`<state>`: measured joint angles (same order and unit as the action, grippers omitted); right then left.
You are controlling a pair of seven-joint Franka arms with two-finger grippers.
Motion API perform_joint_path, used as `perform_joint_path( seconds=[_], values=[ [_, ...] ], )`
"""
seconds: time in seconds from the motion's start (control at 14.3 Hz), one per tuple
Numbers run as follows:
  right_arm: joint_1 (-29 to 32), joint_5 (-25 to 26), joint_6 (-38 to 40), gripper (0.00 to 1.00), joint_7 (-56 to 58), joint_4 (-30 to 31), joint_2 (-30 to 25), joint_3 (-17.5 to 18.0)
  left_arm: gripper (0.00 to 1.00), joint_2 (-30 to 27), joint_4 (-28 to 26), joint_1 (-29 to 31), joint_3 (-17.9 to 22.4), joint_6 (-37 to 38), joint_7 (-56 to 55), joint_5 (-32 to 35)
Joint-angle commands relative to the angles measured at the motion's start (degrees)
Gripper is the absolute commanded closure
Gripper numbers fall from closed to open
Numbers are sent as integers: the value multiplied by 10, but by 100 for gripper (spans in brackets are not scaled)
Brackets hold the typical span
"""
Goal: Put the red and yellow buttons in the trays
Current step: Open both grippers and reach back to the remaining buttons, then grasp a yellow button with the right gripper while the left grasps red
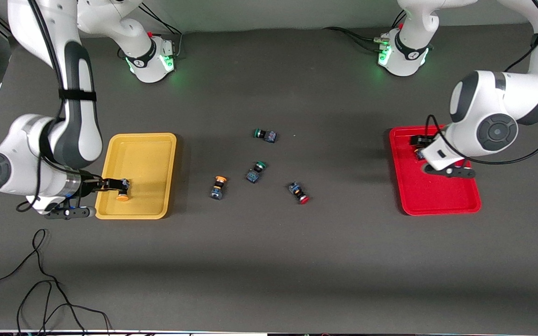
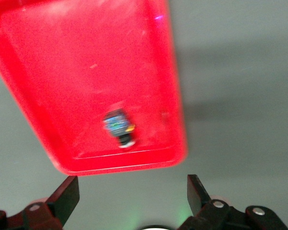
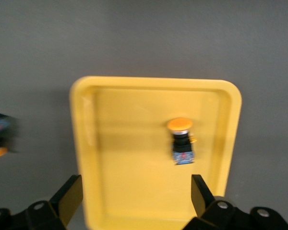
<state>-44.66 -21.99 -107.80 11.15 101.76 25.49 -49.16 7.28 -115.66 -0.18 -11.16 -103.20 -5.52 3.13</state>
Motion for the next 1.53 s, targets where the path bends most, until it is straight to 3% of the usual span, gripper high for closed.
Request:
perform_joint_path(
  seconds=[0.0,0.21,0.42,0.63,0.98,1.05,1.26,1.4,1.47],
  values=[
    [-66,13,14,0,-103,-17,-4,-4,0,73,90,-73,3,20,-123,-42],
    [-147,5,7,0,-241,-37,2,-2,0,211,242,-157,3,16,-346,-105],
    [-187,-16,-13,0,-320,-53,17,10,0,345,387,-229,4,-10,-529,-109],
    [-196,-68,-75,0,-341,-46,49,41,1,394,396,-264,5,-121,-595,-103],
    [-221,-89,-197,0,-342,25,96,51,7,426,393,-270,8,-166,-591,-85],
    [-221,-97,-223,0,-342,34,108,59,14,430,392,-270,8,-176,-592,-71],
    [-221,-145,-275,0,-339,32,162,86,52,436,390,-269,8,-179,-589,-69],
    [-221,-147,-290,0,-334,34,173,92,68,440,390,-269,8,-185,-589,-69],
    [-221,-147,-293,0,-332,34,178,94,86,440,390,-268,8,-192,-589,-69]
  ],
)
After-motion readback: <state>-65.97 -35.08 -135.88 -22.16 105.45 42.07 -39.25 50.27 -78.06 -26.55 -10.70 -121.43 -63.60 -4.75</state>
